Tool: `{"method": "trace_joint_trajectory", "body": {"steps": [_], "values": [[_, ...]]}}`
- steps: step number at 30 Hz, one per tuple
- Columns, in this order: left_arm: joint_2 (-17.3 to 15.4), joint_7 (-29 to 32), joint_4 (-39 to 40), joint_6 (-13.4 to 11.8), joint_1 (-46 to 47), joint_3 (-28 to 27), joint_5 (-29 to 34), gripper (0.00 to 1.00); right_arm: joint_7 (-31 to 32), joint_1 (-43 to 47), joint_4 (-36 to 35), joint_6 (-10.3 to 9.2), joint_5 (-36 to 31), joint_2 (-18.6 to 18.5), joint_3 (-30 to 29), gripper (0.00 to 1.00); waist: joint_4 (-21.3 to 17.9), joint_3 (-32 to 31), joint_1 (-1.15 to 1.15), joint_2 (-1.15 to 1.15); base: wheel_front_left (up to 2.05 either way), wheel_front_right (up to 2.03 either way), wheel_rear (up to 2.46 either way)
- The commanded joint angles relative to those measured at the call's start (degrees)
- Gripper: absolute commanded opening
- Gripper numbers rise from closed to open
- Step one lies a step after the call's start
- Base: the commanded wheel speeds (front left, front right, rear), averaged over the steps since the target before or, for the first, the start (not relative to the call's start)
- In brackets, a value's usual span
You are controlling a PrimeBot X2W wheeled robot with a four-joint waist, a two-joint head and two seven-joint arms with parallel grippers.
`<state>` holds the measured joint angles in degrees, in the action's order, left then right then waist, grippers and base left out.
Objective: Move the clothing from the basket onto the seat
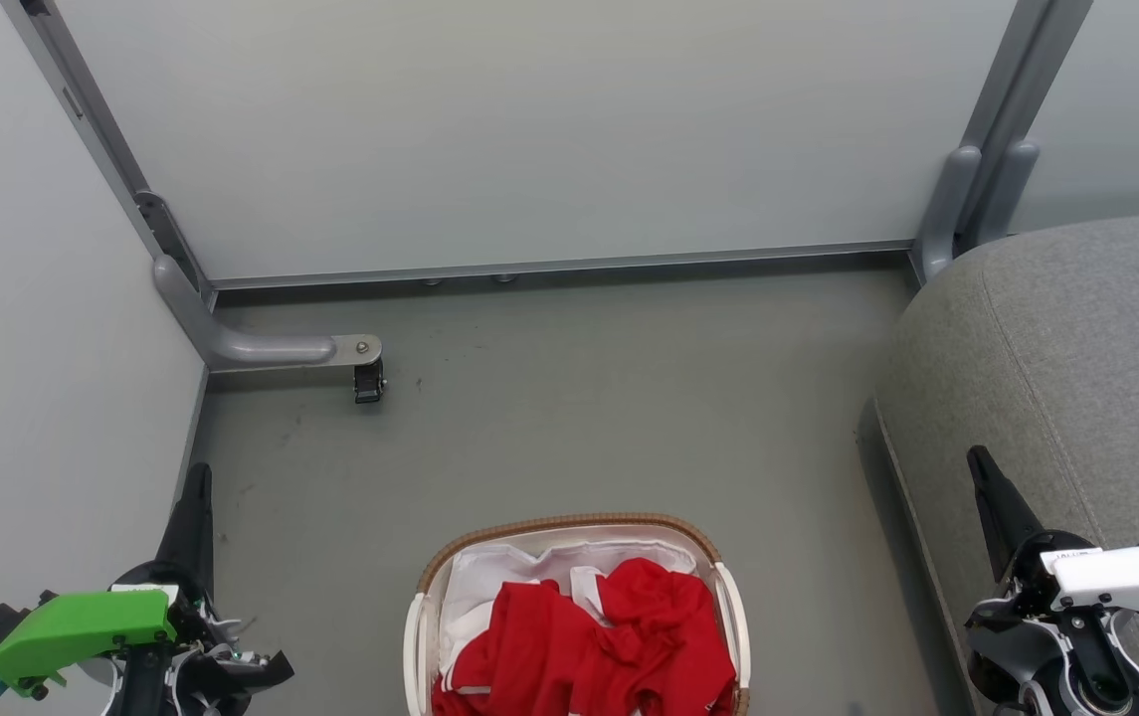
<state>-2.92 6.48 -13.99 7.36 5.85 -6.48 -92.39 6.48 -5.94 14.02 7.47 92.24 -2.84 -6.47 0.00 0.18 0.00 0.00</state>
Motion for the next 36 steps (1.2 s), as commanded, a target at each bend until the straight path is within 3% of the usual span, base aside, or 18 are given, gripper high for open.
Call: {"method": "trace_joint_trajectory", "body": {"steps": [1,19,20,36], "values": [[0.0,0.1,0.0,0.3,0.7,-0.2,0.5,0.00,0.1,-0.5,-0.1,0.04,-0.2,-0.1,-0.2,0.00,0.0,0.0,0.00,0.00,0.00,0.00,0.00],[0.0,0.1,0.0,0.3,0.7,-0.2,0.5,0.00,0.0,-0.5,-0.1,0.04,-0.2,-0.1,-0.2,0.00,0.0,0.0,0.00,0.00,0.00,0.00,0.00],[0.0,0.0,0.0,0.0,0.0,0.0,0.0,1.00,0.0,0.0,0.0,0.00,0.0,0.0,0.0,1.00,0.0,0.0,0.00,0.00,0.00,0.00,0.00],[-0.2,-3.6,-2.4,0.0,-0.5,2.3,2.7,1.00,-3.5,1.2,-0.5,0.00,-3.0,-1.6,1.9,1.00,0.0,0.0,0.00,0.00,0.00,0.00,0.00]]}}
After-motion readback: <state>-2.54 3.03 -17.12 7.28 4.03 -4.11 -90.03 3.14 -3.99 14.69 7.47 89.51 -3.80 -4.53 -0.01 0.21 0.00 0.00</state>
